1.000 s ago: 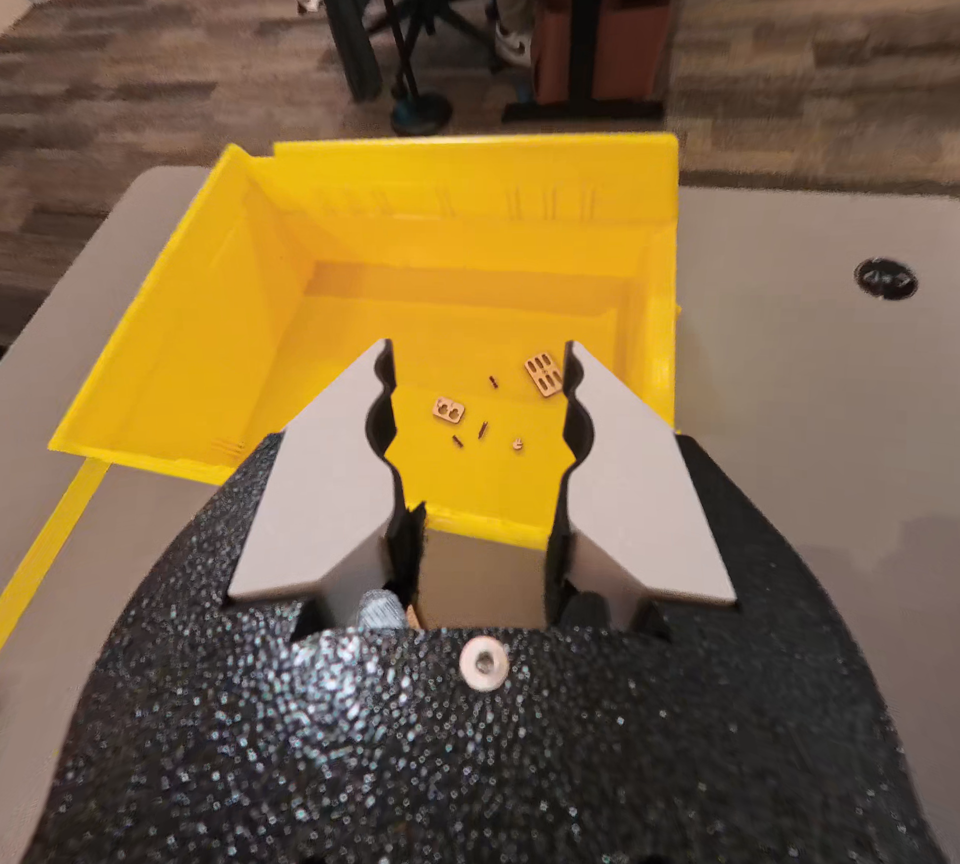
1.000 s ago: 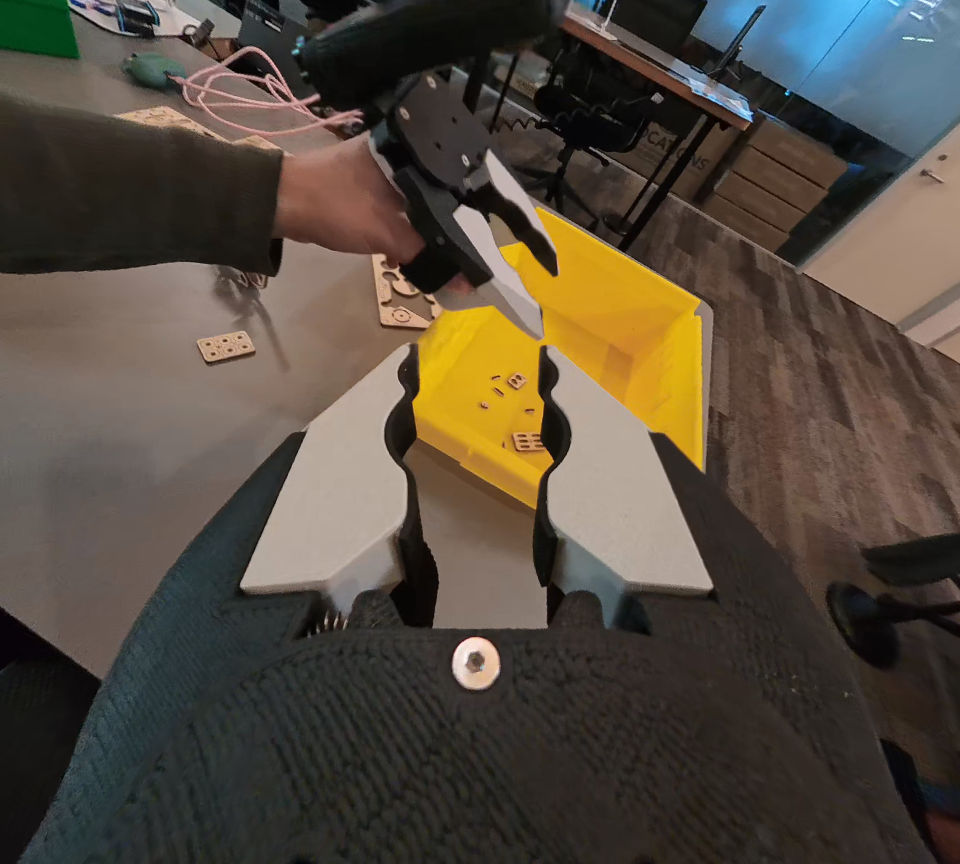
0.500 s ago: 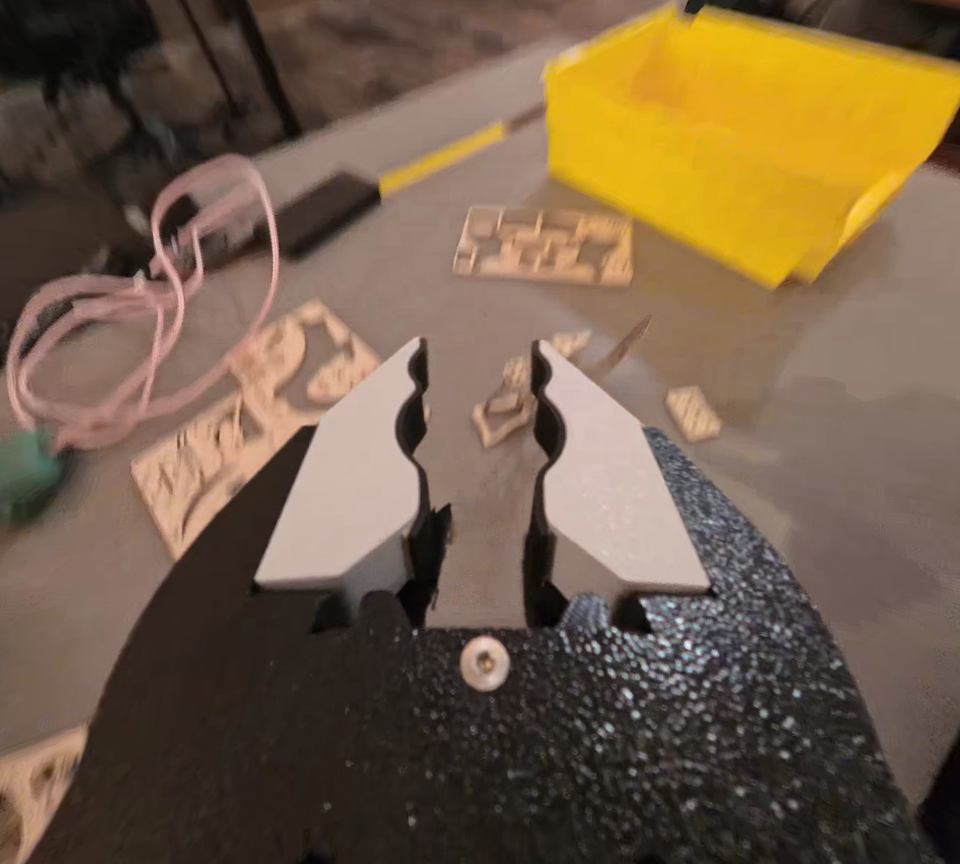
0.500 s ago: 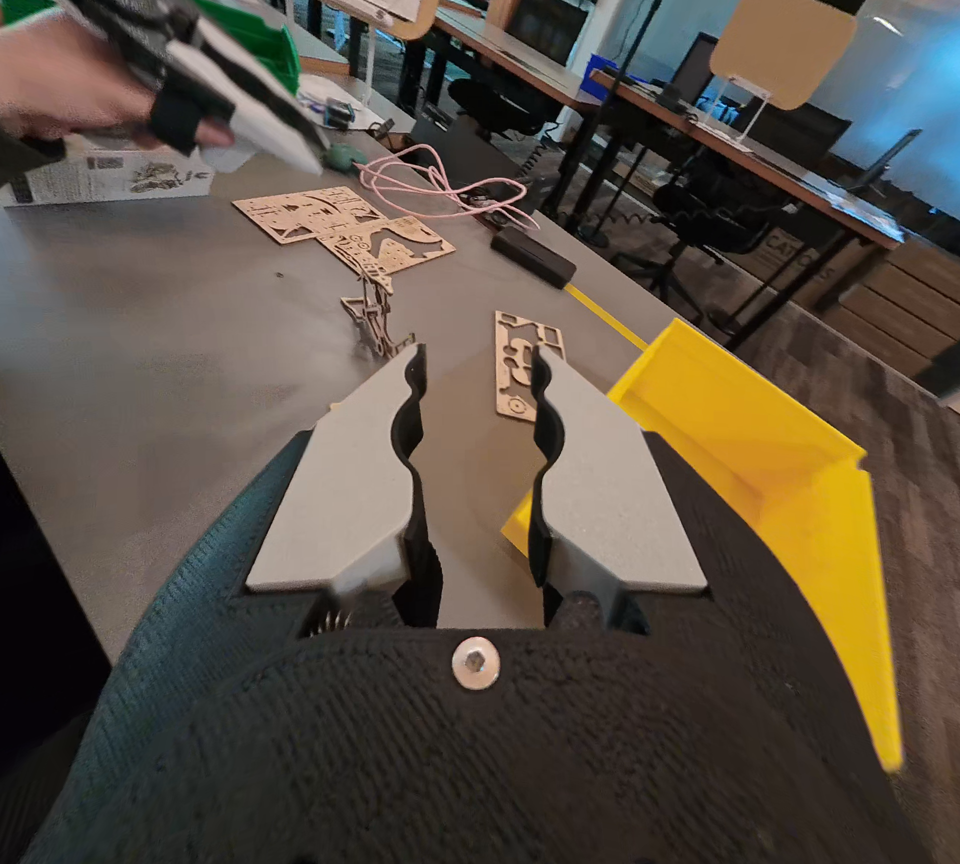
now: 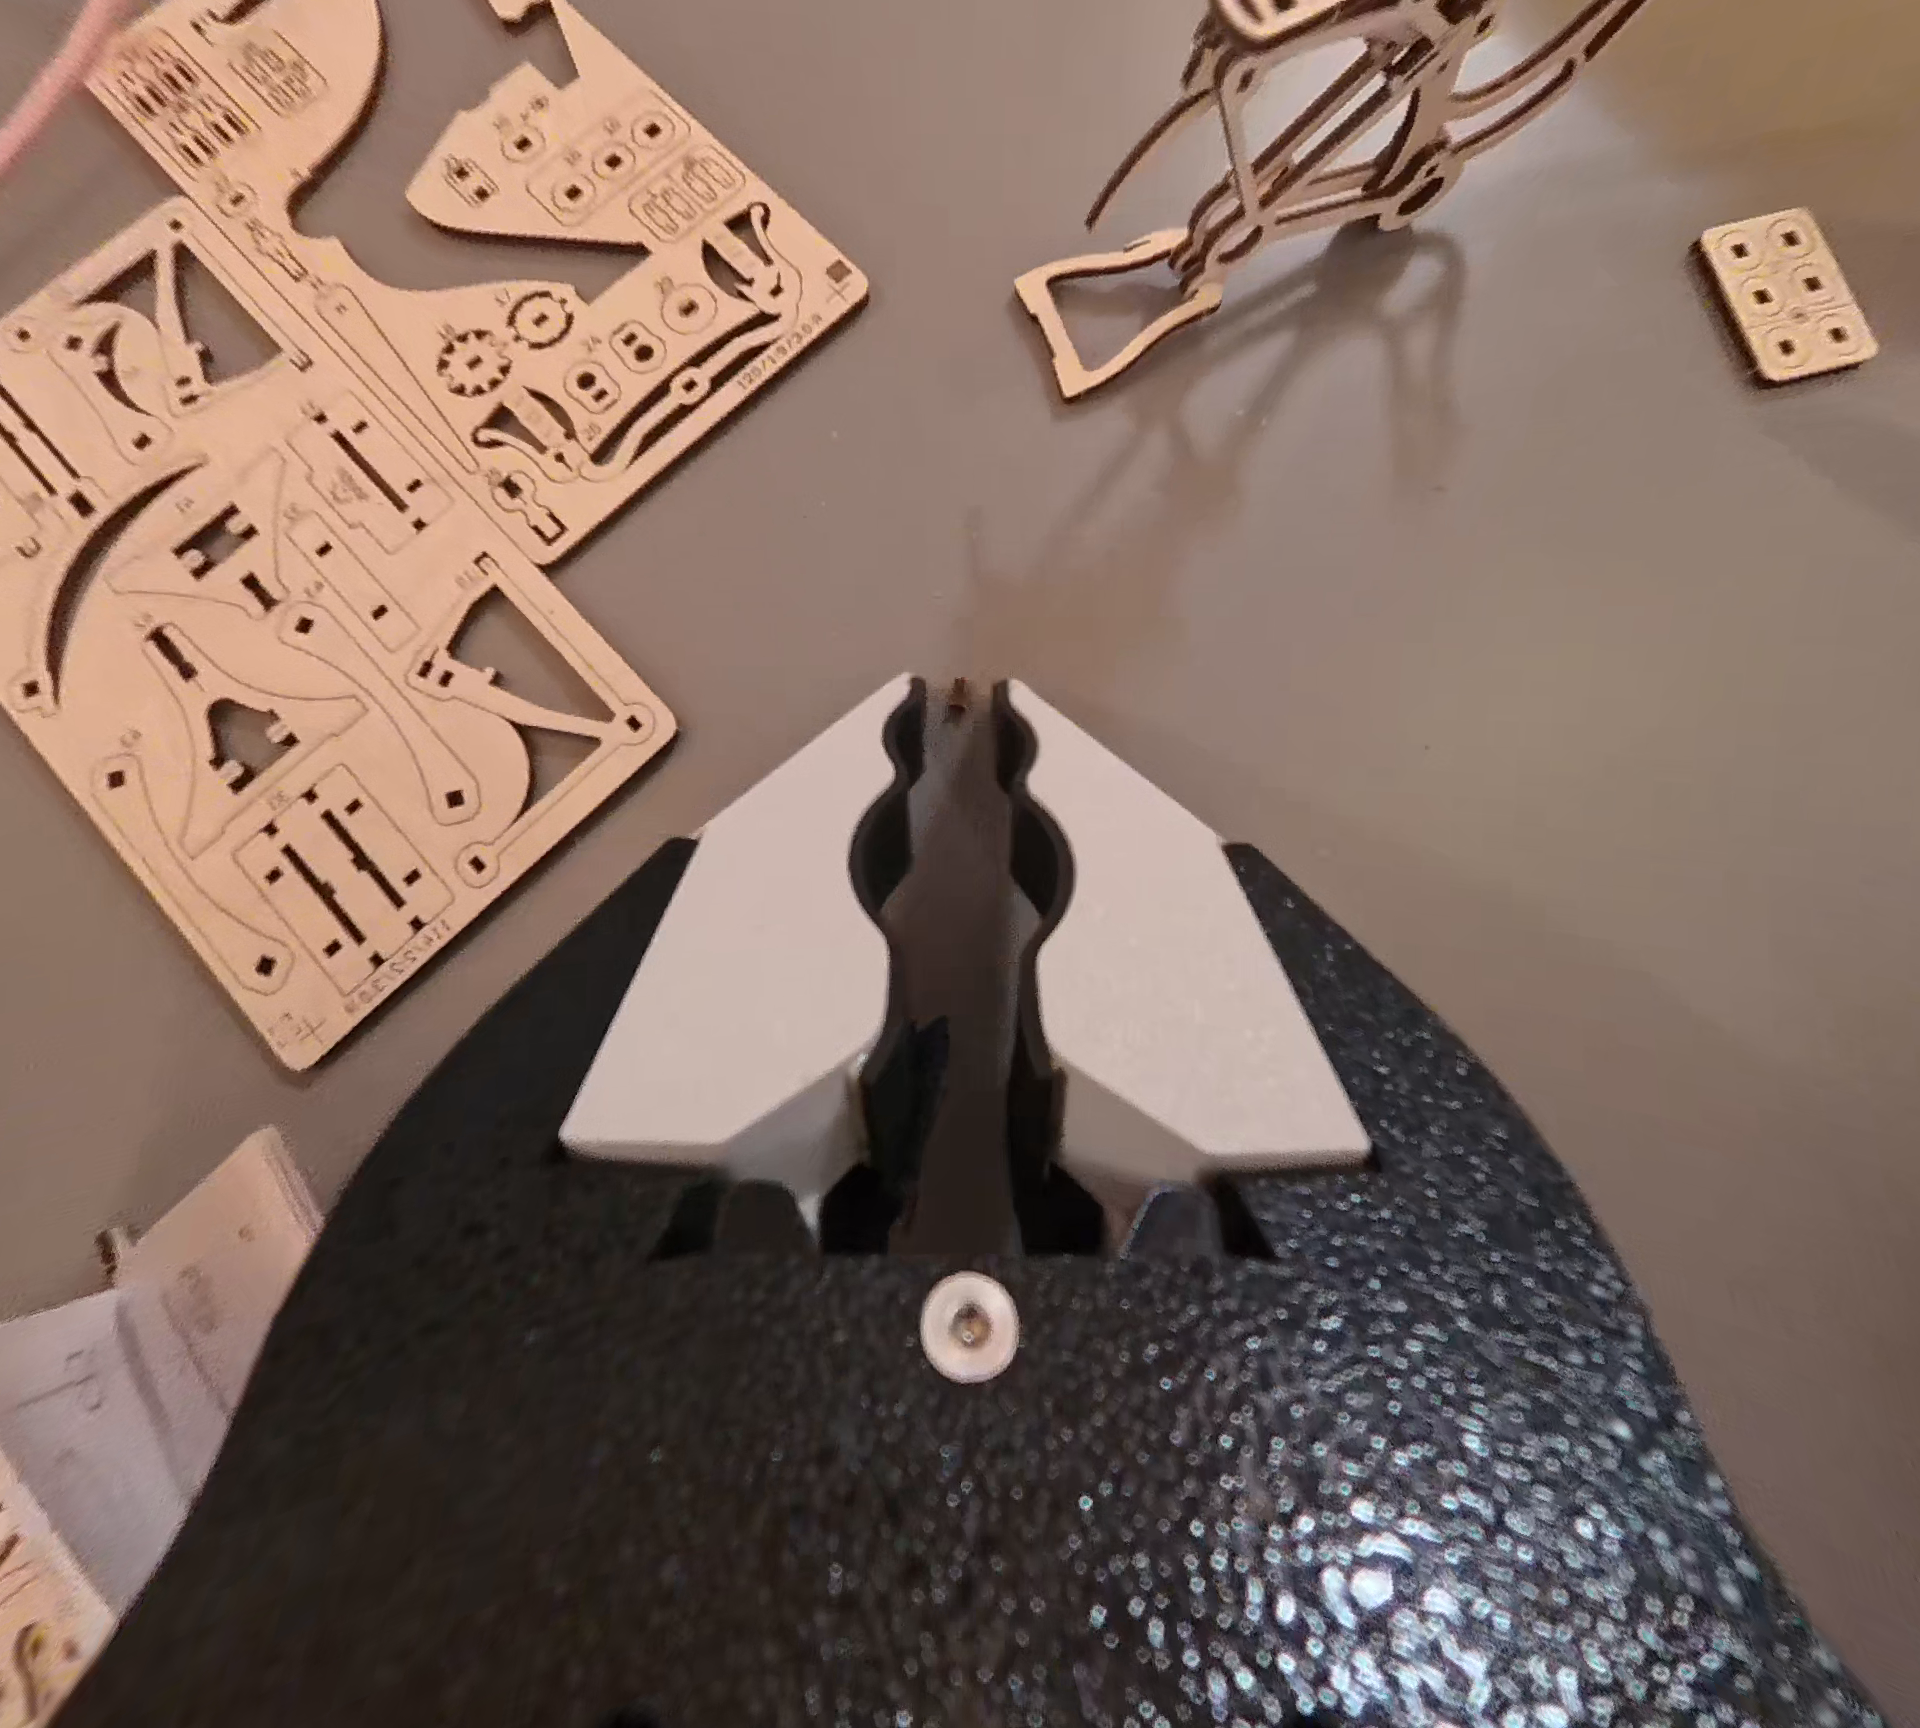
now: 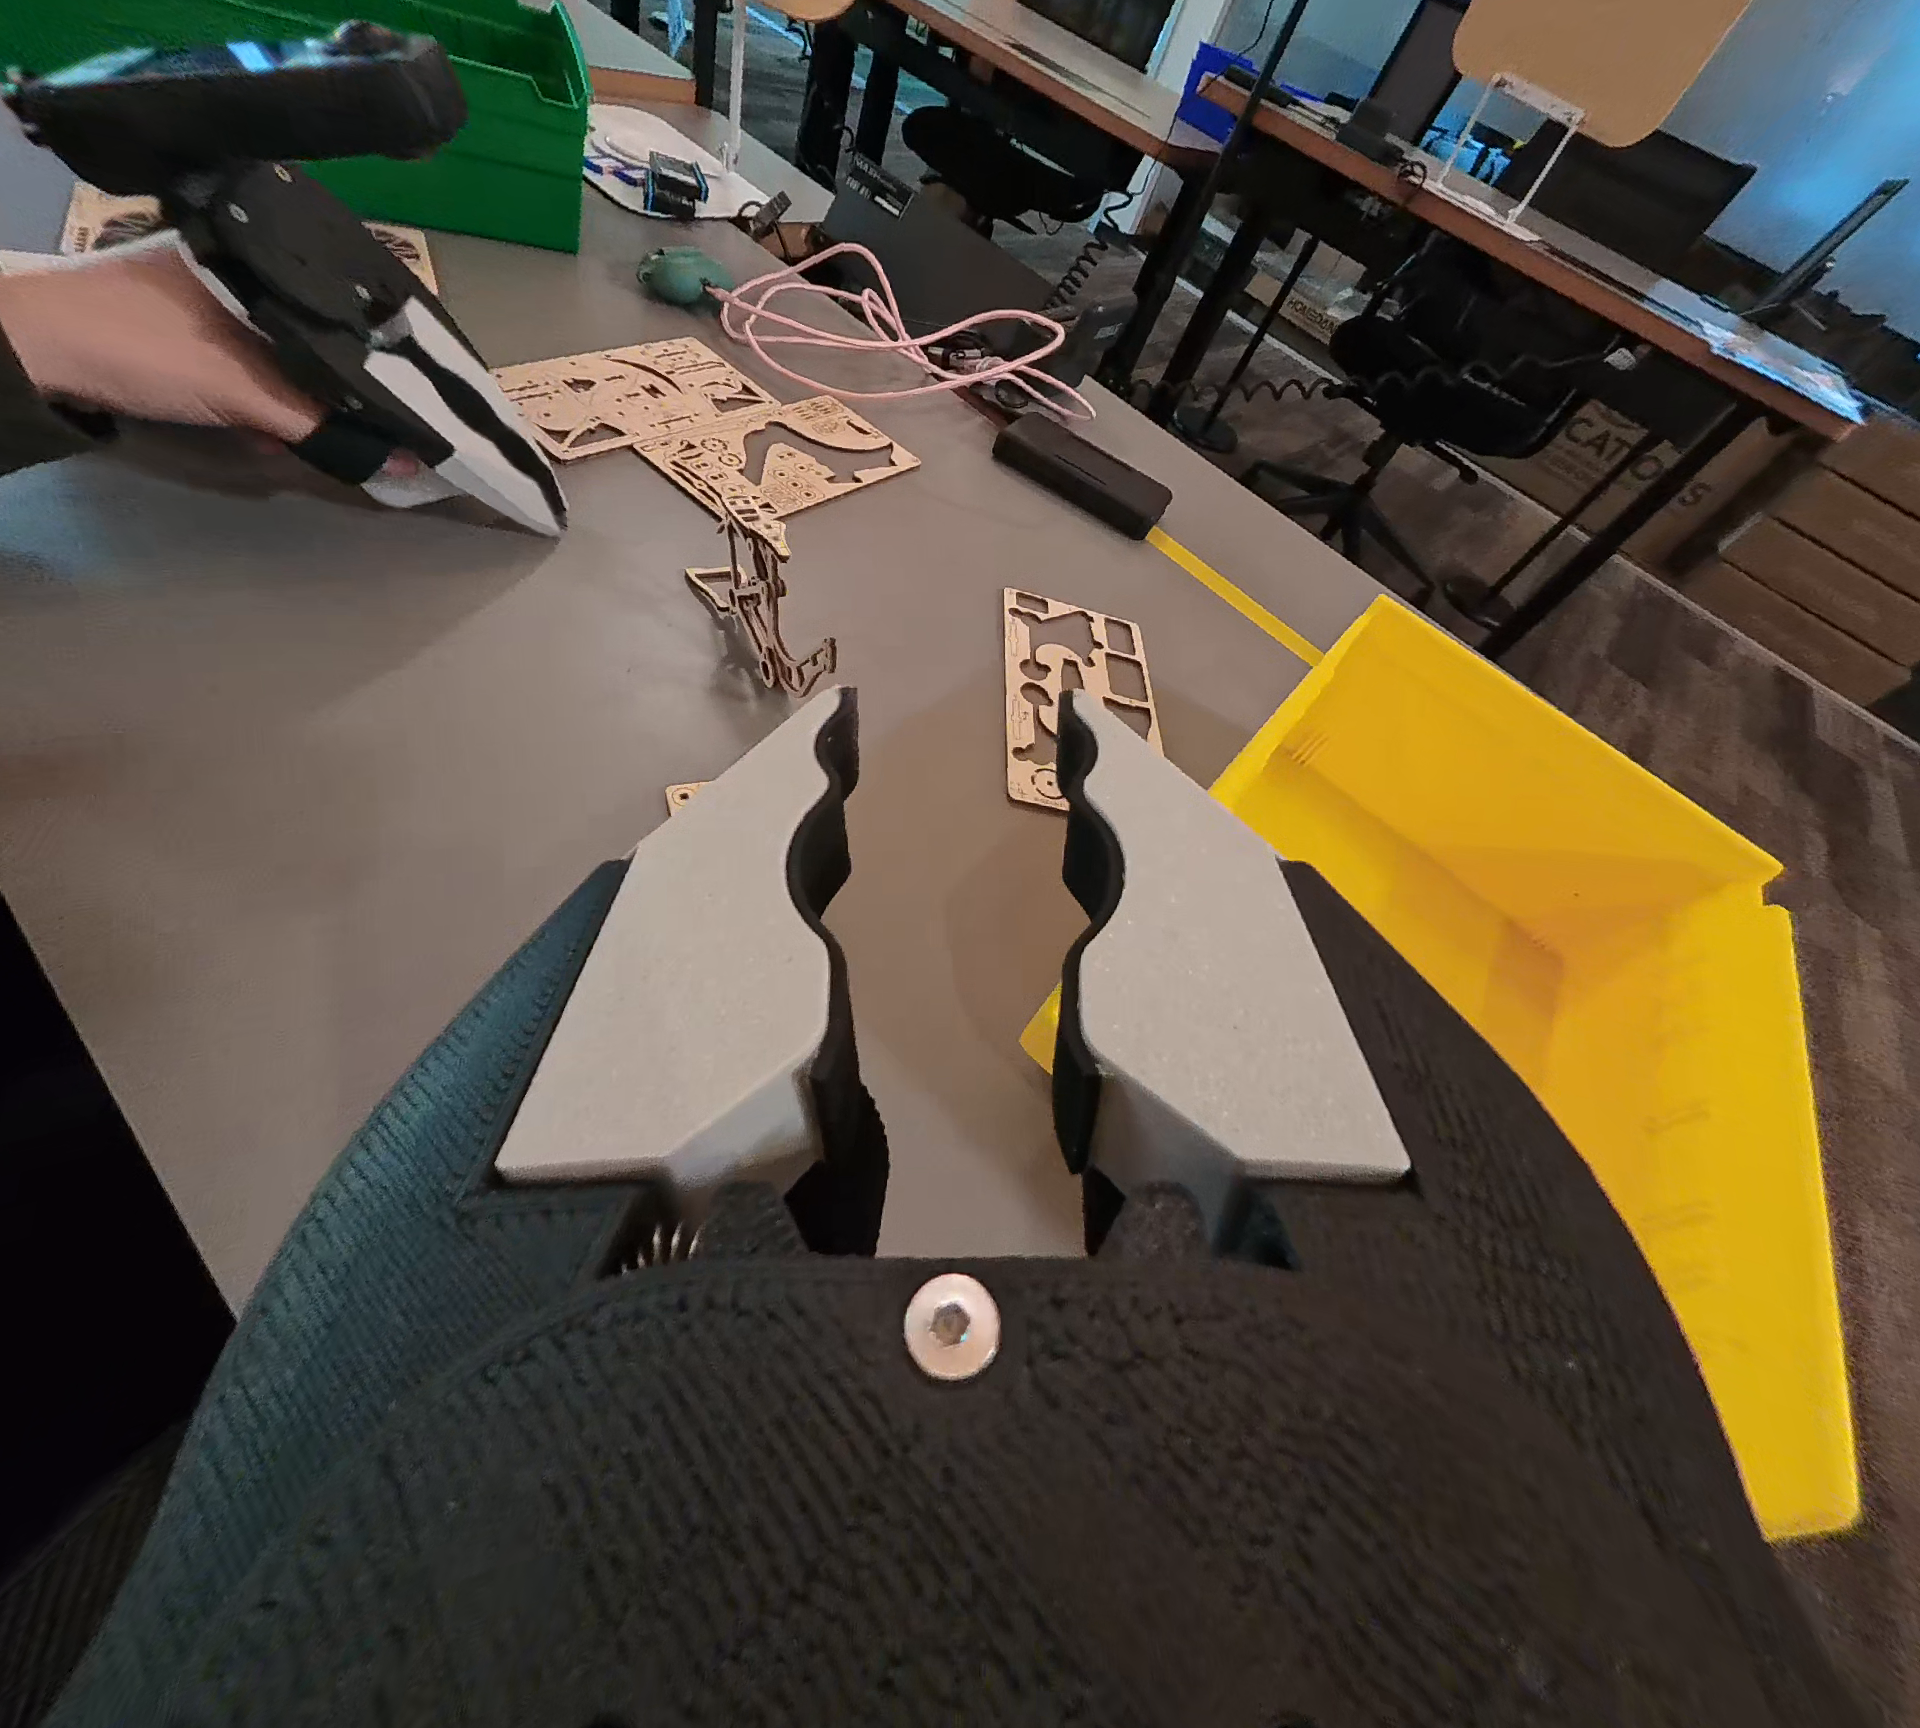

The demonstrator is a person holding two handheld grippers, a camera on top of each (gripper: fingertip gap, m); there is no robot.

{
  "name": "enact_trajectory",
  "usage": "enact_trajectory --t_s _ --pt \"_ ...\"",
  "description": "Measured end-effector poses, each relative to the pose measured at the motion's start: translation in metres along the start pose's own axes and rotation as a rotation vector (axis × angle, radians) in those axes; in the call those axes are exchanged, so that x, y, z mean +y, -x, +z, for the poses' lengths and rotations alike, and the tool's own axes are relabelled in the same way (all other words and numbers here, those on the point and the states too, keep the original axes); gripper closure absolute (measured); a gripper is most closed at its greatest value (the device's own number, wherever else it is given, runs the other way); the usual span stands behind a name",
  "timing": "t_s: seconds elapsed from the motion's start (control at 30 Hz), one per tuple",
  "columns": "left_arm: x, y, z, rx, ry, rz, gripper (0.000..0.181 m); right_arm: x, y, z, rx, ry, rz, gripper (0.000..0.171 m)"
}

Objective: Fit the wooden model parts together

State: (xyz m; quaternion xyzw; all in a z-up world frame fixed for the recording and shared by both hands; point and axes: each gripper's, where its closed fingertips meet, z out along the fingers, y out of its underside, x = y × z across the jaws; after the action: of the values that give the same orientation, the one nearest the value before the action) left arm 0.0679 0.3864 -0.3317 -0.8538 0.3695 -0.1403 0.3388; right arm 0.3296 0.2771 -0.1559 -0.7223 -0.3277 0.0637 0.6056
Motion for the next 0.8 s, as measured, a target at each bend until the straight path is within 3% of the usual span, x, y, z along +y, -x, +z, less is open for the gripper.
enact_trajectory --t_s 0.13,0.27,0.4,0.5,0.6,0.7,0.8 --pt "-0.001 0.0 0.002 0.008 -0.012 -0.012 0.167 0.003 -0.003 0.0 0.003 0.005 0.008 0.135" --pt "-0.003 -0.001 0.004 0.023 -0.018 -0.023 0.181 0.005 -0.003 0.001 -0.003 0.008 0.013 0.135" --pt "-0.004 -0.004 -0.001 0.059 -0.009 -0.06 0.181 0.008 -0.005 -0.001 0.004 0.013 0.012 0.135" --pt "-0.062 -0.021 -0.037 0.197 -0.269 -0.156 0.181 0.006 -0.01 -0.007 0.021 0.001 0.016 0.136" --pt "-0.132 -0.046 -0.072 0.254 -0.403 -0.03 0.181 0.001 -0.015 -0.014 0.041 -0.021 0.02 0.137" --pt "-0.184 -0.086 -0.082 0.291 -0.361 0.178 0.181 -0.001 -0.016 -0.02 0.048 -0.029 0.018 0.137" --pt "-0.192 -0.096 -0.077 0.213 -0.266 0.324 0.181 0.003 -0.01 -0.022 0.032 -0.006 -0.018 0.135"
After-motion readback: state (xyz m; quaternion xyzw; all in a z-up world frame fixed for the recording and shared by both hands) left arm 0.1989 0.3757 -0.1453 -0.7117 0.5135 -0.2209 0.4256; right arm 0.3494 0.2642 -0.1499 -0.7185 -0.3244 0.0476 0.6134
